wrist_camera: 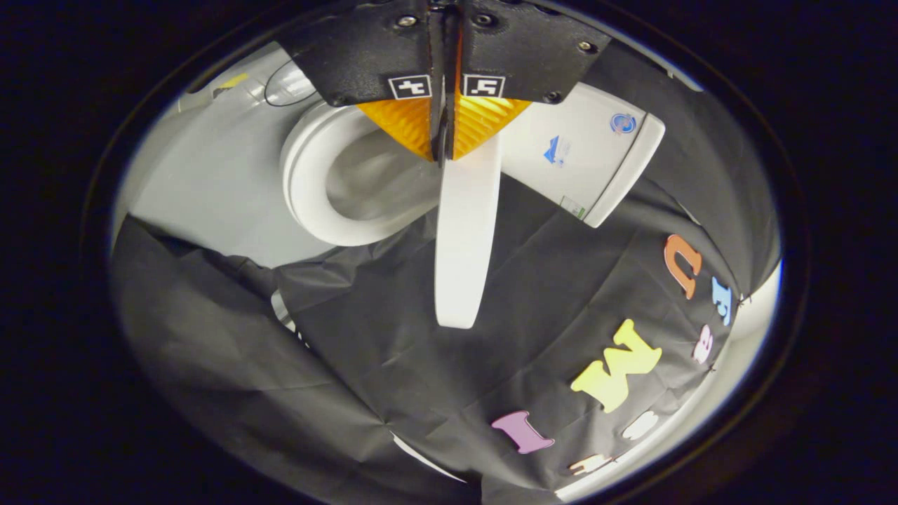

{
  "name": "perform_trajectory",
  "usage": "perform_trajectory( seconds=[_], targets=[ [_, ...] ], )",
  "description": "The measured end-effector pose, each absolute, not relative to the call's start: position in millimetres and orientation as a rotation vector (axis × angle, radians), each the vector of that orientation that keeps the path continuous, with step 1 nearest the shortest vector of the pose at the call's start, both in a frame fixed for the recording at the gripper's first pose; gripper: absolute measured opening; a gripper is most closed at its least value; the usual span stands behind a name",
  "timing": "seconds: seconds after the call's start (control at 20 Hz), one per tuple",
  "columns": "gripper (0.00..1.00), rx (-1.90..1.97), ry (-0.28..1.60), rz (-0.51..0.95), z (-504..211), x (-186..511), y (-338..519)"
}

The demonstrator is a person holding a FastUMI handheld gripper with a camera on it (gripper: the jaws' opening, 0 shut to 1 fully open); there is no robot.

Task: Open the toilet lid.

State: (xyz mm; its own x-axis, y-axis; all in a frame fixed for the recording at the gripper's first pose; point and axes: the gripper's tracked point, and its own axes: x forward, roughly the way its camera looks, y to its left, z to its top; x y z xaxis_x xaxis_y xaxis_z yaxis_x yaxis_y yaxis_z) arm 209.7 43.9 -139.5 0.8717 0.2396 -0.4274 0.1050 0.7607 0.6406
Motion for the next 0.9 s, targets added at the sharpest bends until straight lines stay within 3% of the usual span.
perform_trajectory(
  seconds=[0.9],
  targets=[
    [0.04, 0.54, 0.456, 0.111, -95, 211, 88]
  ],
)
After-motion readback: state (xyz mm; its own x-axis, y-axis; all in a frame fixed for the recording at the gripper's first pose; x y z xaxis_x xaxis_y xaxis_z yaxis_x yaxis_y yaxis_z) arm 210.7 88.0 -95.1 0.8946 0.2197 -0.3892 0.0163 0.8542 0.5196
